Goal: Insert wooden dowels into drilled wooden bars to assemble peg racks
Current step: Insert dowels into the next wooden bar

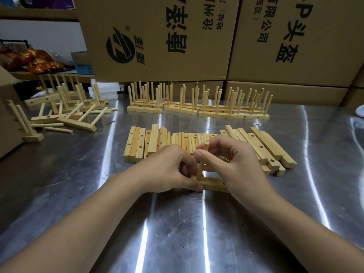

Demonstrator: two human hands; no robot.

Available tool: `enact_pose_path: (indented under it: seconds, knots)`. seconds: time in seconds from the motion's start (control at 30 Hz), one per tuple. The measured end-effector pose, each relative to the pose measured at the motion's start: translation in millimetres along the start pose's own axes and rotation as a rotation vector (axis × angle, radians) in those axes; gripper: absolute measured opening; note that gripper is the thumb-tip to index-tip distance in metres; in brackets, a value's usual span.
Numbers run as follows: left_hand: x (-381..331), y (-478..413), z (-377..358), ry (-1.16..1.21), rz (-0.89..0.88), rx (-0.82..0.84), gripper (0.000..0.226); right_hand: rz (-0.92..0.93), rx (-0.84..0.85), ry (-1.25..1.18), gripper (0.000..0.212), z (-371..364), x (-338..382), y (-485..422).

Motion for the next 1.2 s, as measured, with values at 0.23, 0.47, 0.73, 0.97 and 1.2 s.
enact_pose_path:
  seconds: [0.23, 0.47, 0.73, 0.97, 1.2]
  knots:
    - [-2, 0, -1, 0.021, -0.019, 0.017, 0.020, -0.038, 0.080, -0.135, 0.017, -3, -1, 3]
    - [1, 0, -2, 0.046, -0.014, 0.020, 0.021, -0.070, 0.053, -0.190, 0.013, 0, 1, 0]
    - [0, 1, -1, 0.048, -0.056, -0.005, 0.019, -0.027, -0.041, 0.030, 0.010, -3, 9, 8]
    - [2, -2, -1, 0.031, -0.027, 0.003, 0.020, -0.049, 0.011, -0.010, 0.025, -2, 8, 4]
    - [3, -3, -1, 0.039, -0.026, 0.008, 0.021, -0.004, 0.046, -0.031, 0.007, 0, 7, -1]
Point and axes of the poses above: each hand's wrist, its own y-axis away from the middle knuckle, its own z-axis out of the back of the hand, x = y × z, the point moved 7 cm from there along -y, towards the middle knuckle, and after that the axes turned 2 degrees about -x, right-handed, at the moved point
